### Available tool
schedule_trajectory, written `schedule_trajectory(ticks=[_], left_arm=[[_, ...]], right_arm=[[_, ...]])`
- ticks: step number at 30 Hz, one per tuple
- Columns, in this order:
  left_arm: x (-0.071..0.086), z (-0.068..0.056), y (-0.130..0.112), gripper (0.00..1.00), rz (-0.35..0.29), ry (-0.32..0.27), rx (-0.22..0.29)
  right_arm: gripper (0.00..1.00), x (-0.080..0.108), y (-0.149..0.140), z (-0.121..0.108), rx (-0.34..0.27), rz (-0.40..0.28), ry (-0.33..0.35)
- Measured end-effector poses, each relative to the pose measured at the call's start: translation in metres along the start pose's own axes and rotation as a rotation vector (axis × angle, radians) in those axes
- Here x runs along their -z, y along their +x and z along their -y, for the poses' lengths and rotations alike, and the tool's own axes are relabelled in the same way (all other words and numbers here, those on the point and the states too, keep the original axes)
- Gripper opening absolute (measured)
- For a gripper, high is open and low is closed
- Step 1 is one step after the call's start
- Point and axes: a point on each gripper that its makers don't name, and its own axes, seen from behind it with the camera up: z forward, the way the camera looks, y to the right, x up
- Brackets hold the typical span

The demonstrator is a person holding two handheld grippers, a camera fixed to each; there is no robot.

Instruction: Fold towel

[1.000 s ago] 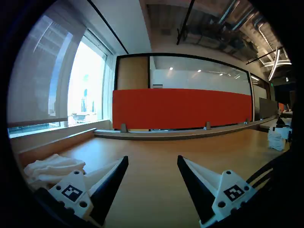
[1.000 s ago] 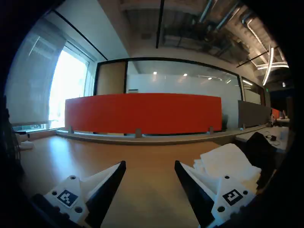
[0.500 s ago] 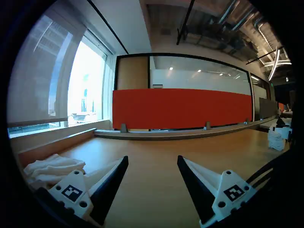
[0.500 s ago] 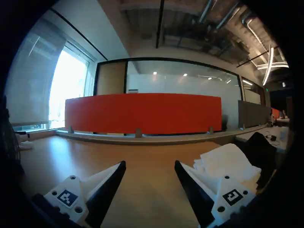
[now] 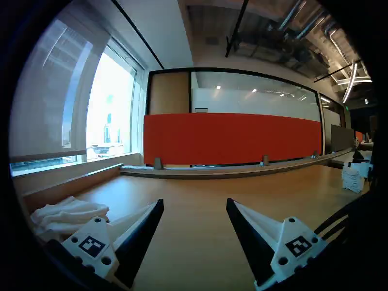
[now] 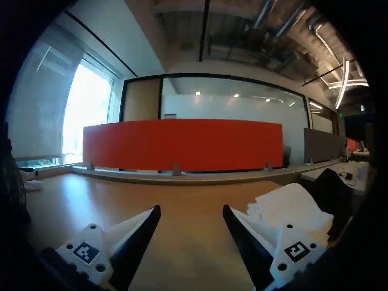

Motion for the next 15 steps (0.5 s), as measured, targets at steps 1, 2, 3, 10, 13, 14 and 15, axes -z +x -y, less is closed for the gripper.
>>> schedule_trajectory(ticks=[1, 2, 3, 10, 13, 14, 15], left_arm=[[0.0000, 0.0001, 0.0005, 0.96, 0.000, 0.000, 0.000], [-0.0001, 0.0001, 0.0010, 0.96, 0.000, 0.000, 0.000], [-0.0001, 0.0002, 0.0014, 0.96, 0.000, 0.000, 0.000], [-0.0007, 0.0002, 0.0031, 0.96, 0.001, 0.000, 0.001], [-0.0010, 0.0001, 0.0032, 0.96, 0.001, -0.001, 0.001], [-0.0010, 0.0000, 0.0032, 0.96, 0.001, -0.001, 0.001], [-0.0011, 0.0001, 0.0033, 0.96, 0.001, -0.001, 0.001]], right_arm=[[1.00, 0.0000, 0.0000, 0.0000, 0.000, 0.000, 0.000], [1.00, 0.0000, 0.0001, 0.0000, 0.000, 0.000, 0.000], [1.00, 0.0000, 0.0001, -0.0001, 0.000, 0.000, 0.000], [1.00, 0.0000, -0.0001, 0.0000, 0.000, 0.000, 0.000], [1.00, 0.0000, -0.0003, 0.0002, 0.000, 0.000, 0.000], [1.00, 0.0000, -0.0004, 0.0003, 0.000, 0.000, 0.000], [1.00, 0.0000, -0.0005, 0.0004, 0.000, 0.000, 0.000]])
